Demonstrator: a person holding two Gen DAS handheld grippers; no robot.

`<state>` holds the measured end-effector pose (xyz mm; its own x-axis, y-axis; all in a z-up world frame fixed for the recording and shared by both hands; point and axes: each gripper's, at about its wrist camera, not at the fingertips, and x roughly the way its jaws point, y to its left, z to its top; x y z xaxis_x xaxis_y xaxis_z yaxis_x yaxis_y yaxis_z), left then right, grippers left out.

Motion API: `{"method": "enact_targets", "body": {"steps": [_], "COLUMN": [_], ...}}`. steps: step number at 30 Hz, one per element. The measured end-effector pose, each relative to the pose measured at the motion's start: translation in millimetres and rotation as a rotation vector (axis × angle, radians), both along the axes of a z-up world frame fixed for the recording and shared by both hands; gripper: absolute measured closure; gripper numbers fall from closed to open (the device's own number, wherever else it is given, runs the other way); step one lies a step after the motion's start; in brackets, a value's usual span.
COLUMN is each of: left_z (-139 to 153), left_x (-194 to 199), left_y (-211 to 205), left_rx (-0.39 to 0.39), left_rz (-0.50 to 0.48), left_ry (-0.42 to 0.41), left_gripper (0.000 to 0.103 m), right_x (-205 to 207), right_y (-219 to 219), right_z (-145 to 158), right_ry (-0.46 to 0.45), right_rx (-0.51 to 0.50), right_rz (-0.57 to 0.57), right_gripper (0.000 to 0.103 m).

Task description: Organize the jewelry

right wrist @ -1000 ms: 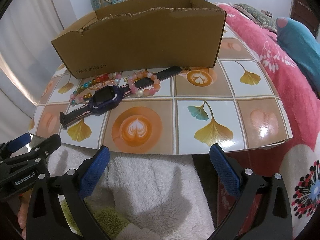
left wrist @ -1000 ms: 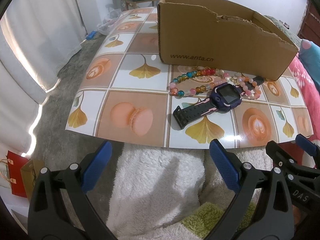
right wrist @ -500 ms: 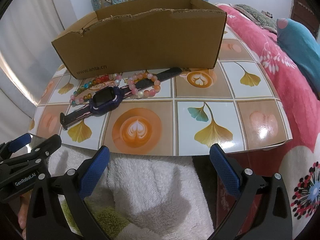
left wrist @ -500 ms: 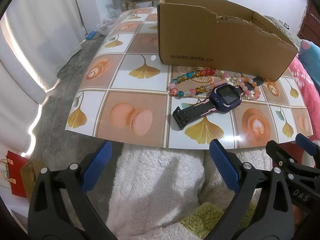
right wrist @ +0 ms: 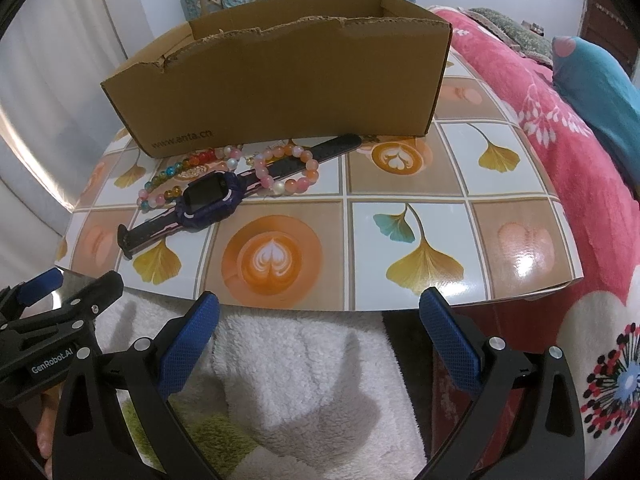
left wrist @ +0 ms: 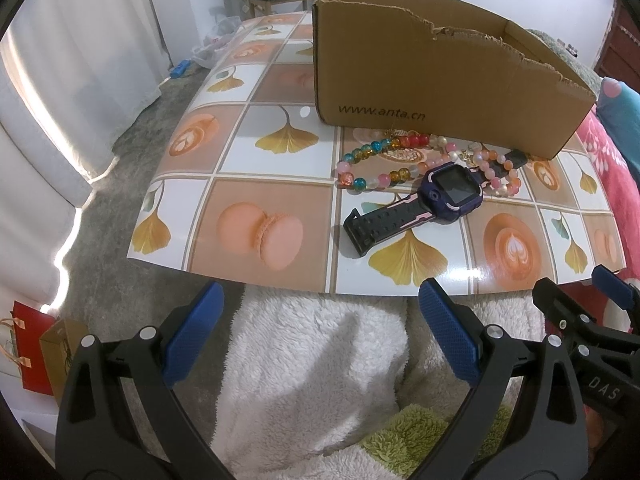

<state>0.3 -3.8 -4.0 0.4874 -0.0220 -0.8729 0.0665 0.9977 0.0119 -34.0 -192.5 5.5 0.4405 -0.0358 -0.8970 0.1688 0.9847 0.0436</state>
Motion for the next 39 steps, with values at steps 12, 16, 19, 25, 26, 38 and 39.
{"method": "enact_targets", "body": {"steps": [12,16,19,25,26,38,39], "left_z": [-1.6,-4.0,-6.2,-11.9,-12.5,-16.5,-16.1], "left_x": [0.5,0.9,1.5,6.4,7.3,13.4,12.7], "left_y": [-0.7,-4.9,-7.4,-11.0,-11.4,-15.0,-15.5], "left_rx": [-0.002,0.008,0.015,0.026,0.028,0.036,0.035], "left_rz": [-0.008,-0.018,-0.022,-0.026,-0.026,-0.033,-0.033], "left_ry": [0.006,0.013,0.018,0.033,0.035,0.045,0.046], "left_gripper": [0.008,0.008,0.008,0.008,0.008,0.008,0.008], "right_x": [0.8,3.0,3.7,5.8,5.4,7.1,7.1], "right_y": [-5.2,-7.8,-7.6,-8.7,-8.1,-8.6,-8.2], "right_z": [-7.1,-14.0,-18.3,-26.3,-25.8,-25.9,-25.7], "right_ry": [0.031,0.056,0.069,0.089,0.086,0.082,0.082], "right_rx": [-0.042,-0.050,-0.057,-0.060,-0.069,-0.071,-0.071], "right_rz": [-0.020,-0.019,-0.013,-0.008,-0.006,0.015,0.014], "right_gripper": [0.006,0.006,0.006,0.006,0.006,0.006,0.006]}}
